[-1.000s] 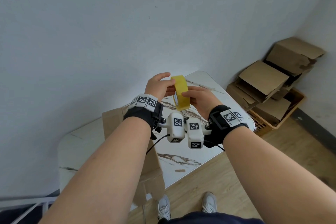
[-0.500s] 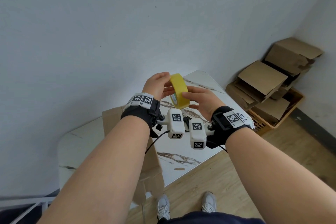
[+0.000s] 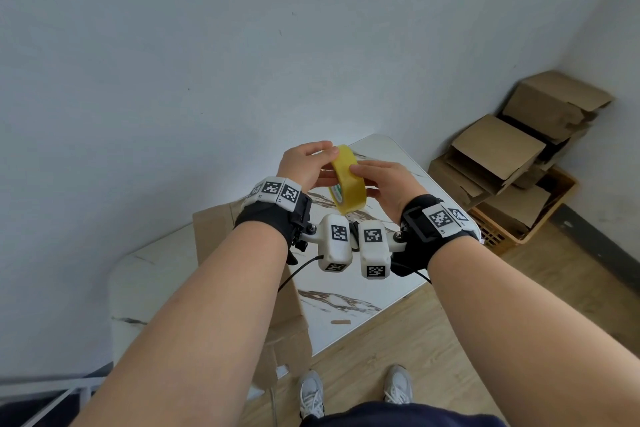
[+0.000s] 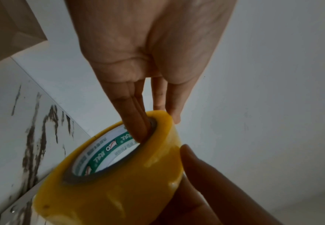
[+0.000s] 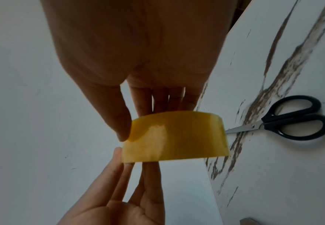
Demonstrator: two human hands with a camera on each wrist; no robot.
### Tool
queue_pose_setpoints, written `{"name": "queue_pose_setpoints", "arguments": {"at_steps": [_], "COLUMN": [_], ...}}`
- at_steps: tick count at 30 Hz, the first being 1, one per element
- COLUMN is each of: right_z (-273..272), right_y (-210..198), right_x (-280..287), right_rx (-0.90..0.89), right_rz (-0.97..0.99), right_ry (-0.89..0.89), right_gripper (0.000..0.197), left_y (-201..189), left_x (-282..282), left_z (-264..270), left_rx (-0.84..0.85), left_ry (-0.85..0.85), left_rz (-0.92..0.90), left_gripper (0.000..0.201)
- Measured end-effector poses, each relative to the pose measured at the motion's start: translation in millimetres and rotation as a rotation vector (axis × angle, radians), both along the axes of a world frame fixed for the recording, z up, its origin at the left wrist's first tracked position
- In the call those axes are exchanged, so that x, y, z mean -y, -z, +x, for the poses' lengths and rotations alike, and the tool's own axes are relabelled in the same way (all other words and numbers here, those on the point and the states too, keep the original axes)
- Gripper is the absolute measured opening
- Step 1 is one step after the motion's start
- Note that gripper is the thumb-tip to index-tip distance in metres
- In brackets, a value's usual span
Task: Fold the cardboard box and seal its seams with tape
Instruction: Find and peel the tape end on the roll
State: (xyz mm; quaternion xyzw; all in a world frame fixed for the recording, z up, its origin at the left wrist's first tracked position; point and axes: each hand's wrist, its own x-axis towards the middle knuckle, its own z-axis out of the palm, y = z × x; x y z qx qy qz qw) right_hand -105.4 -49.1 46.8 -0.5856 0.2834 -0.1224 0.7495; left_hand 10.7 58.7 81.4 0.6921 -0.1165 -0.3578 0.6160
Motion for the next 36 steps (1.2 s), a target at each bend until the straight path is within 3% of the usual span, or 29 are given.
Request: {"name": "queue_pose_setpoints", "arguments": {"at_steps": [6, 13, 21, 25, 29, 33, 36], "right_z": [-1, 5, 3, -1, 1, 11, 11], "right_y": [0, -2, -2, -4, -11, -8, -11], "right_x": [1, 1, -1, 1, 4, 14, 13], "right_rx": [-0.008, -0.065, -0.018, 0.039, -0.021, -0.264, -0.207], "right_rz": [0.009, 0.036, -0.001, 0.041, 0.082, -0.378, -0.506], "right_ry": [-0.042, 0.066, 0.022, 0.043, 0.071, 0.287, 0.262], "right_gripper": [0.023, 0.009, 0.026, 0.029, 0.019, 0.019, 0.022], "left_y": [2, 0, -1, -1, -2, -7, -12], "left_x": [0, 4, 4, 3, 3, 2, 2], "left_z": [1, 0, 4, 3, 6, 9, 8], "left_rx": [0.040, 0.094, 0.149, 0.144, 0.160, 0.229, 0.258], "left_ry": [0.007, 0.046, 0.041, 0.137, 0.162, 0.266, 0.347], "left_rz": [0.028, 0.042, 0.132, 0.131, 0.151, 0.234, 0.253], "left_gripper": [0.034, 0.033, 0.049, 0.034, 0.037, 0.036, 0.032]}}
